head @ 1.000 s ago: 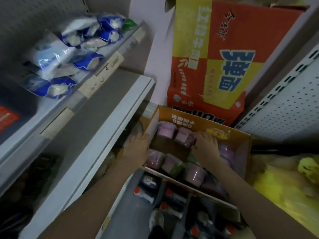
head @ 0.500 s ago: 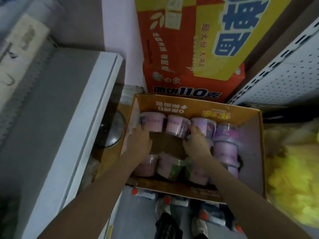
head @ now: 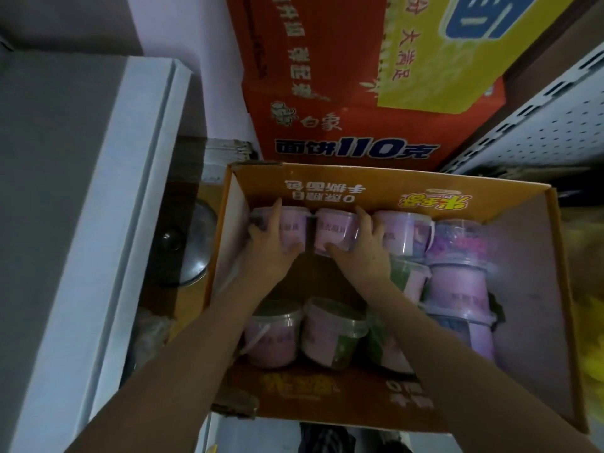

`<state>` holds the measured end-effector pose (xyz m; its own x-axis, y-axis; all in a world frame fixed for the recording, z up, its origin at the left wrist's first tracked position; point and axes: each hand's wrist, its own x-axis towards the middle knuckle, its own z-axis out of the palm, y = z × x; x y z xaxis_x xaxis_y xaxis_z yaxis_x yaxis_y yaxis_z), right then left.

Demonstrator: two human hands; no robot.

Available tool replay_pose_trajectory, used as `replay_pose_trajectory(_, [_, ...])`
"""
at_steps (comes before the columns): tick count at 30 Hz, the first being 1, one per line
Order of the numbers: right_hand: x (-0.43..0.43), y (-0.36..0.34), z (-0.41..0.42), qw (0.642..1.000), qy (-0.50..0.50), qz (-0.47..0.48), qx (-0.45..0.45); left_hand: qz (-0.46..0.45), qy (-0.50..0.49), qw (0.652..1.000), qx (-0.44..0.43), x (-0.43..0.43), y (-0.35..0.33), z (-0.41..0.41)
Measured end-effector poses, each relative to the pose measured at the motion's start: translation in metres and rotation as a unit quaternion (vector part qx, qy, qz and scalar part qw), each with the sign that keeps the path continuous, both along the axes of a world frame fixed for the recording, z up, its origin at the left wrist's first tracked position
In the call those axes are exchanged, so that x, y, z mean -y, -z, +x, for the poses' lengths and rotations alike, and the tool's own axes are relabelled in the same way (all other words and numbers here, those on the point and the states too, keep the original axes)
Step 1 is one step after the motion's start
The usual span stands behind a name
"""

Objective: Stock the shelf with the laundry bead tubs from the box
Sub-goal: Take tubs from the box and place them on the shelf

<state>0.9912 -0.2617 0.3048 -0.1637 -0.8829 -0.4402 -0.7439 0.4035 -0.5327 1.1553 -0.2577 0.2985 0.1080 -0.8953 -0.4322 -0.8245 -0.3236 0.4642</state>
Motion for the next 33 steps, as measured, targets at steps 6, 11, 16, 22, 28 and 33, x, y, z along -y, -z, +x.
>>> replay_pose_trajectory(6, [0.011, 0.013, 0.013, 0.999, 0.012, 0.011, -0.033, 0.017, -0.079, 0.996, -0.044, 0.008, 0.005, -0.003])
replay_pose_trajectory(11, [0.016, 0.015, 0.013, 0.999, 0.041, 0.007, -0.001, -0.003, -0.102, 0.992, -0.075, 0.012, 0.006, -0.002])
replay_pose_trajectory(16, [0.012, 0.005, 0.011, 0.998, 0.064, -0.005, 0.027, -0.023, -0.109, 0.99, -0.086, 0.005, -0.005, -0.003])
replay_pose_trajectory(22, [-0.002, -0.019, 0.006, 0.996, 0.072, -0.01, 0.046, -0.039, -0.118, 0.989, -0.081, -0.012, -0.034, -0.002])
replay_pose_trajectory(28, [-0.014, -0.069, -0.012, 0.997, 0.05, -0.032, 0.058, -0.054, -0.141, 0.985, -0.081, -0.037, -0.085, -0.01])
replay_pose_trajectory(33, [-0.028, -0.119, -0.031, 0.993, 0.025, -0.086, 0.076, -0.102, -0.169, 0.976, -0.091, -0.069, -0.139, -0.017])
